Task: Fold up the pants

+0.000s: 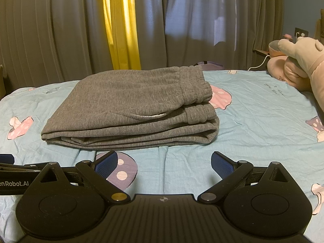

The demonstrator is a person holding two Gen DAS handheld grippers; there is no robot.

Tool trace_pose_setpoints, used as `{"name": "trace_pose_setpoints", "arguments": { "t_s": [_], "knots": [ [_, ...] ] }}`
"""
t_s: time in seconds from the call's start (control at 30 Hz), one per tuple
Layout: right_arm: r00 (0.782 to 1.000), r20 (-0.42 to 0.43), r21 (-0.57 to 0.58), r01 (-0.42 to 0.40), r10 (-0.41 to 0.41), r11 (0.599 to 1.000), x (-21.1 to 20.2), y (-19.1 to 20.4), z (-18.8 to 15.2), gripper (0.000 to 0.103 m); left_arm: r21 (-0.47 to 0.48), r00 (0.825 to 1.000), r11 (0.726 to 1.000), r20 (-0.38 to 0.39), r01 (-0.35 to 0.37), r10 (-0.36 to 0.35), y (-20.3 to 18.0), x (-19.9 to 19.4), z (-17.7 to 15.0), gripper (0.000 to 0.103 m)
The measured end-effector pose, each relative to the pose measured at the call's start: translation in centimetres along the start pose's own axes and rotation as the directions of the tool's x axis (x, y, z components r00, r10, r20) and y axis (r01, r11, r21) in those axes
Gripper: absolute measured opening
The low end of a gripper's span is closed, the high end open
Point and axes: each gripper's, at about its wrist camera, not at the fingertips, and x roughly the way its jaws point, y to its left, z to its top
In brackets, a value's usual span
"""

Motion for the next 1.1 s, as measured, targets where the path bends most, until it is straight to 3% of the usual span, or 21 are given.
{"name": "trace_pose_setpoints", "arguments": {
  "t_s": [1.1],
  "knots": [
    [1.000,-0.012,0.012,-0.009,0.009,1.000,0.17,-0.28,0.16,0.099,-0.014,0.999,0.999,0.024,0.036,-0.036,0.19,-0.38,0.29,0.103]
  ]
}}
